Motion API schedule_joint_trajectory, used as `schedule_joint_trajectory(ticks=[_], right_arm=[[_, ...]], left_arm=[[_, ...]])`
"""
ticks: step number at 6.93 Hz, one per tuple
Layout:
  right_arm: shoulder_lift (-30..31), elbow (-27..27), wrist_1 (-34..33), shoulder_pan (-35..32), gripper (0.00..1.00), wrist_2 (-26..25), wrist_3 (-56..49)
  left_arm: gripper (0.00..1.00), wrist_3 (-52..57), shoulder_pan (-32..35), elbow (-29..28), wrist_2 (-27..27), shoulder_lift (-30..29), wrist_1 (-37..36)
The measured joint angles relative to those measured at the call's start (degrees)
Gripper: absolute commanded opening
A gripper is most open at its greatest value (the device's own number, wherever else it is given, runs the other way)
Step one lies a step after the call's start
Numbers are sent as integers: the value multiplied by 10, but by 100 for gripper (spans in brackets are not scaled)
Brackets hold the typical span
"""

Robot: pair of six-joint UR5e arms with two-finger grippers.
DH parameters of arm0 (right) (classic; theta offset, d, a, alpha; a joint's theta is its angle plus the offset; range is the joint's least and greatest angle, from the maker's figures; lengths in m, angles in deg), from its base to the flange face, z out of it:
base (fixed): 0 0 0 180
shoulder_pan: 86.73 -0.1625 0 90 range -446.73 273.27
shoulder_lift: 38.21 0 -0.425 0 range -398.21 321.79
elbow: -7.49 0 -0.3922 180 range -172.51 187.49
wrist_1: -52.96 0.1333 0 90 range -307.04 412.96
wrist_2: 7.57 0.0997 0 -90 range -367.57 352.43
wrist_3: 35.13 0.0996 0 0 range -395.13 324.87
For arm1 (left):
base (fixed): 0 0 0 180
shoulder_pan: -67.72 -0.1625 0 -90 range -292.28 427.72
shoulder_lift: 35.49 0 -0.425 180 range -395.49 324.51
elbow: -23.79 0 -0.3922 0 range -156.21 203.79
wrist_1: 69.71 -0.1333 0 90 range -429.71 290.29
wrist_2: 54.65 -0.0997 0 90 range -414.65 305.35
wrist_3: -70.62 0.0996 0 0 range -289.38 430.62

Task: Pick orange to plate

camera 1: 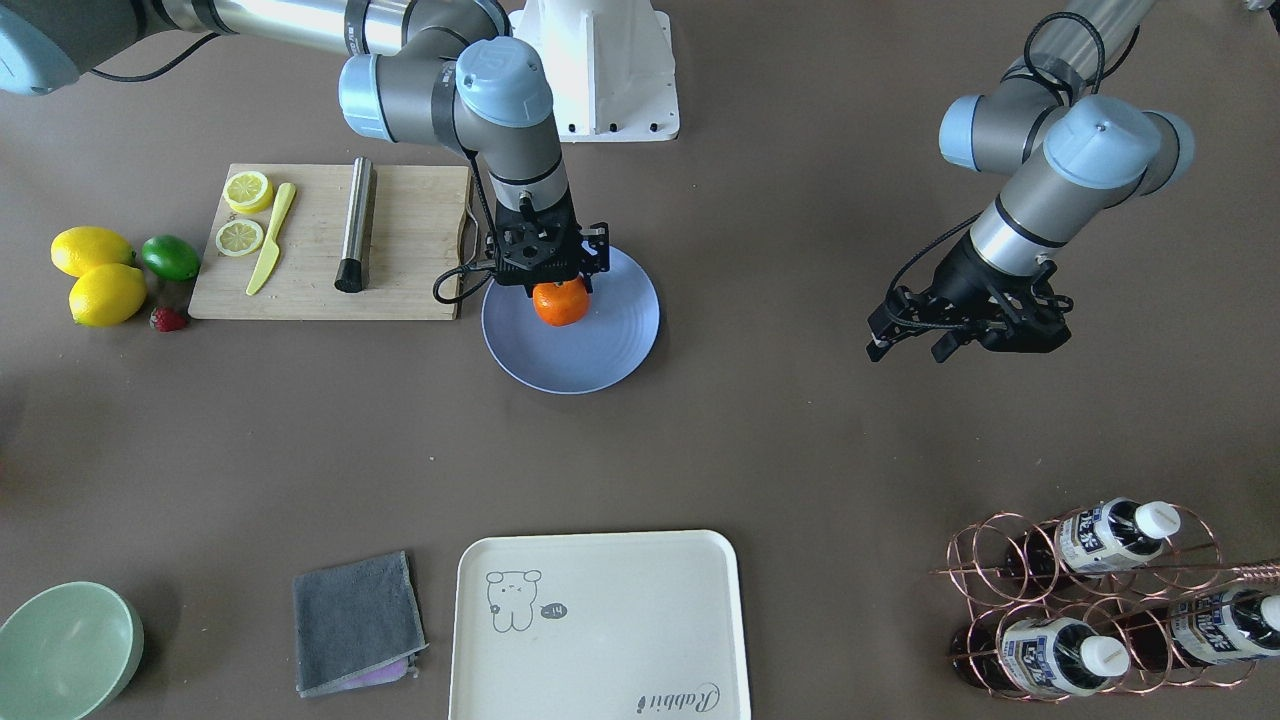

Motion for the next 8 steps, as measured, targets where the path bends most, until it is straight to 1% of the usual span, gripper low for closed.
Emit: schedule_joint_trajectory(ticks=[3, 4, 5, 6, 7, 8], right_arm=[[3, 24, 49, 8, 100, 0, 30], [3, 17, 52, 1, 100, 3, 34], [6, -4, 42, -23, 100, 23, 33], [21, -39, 22, -63, 100, 64, 18], [58, -81, 6, -116, 100, 113, -26], [109, -113, -1, -180, 100, 162, -102]], left_arm=[[96, 0, 6, 11, 0, 2, -2], [96, 4, 15, 11, 1, 2, -2], [96, 25, 37, 11, 10, 2, -4], [95, 72, 80, 12, 37, 11, -9], [95, 134, 134, 16, 81, 36, -16], [95, 203, 183, 19, 135, 72, -21]])
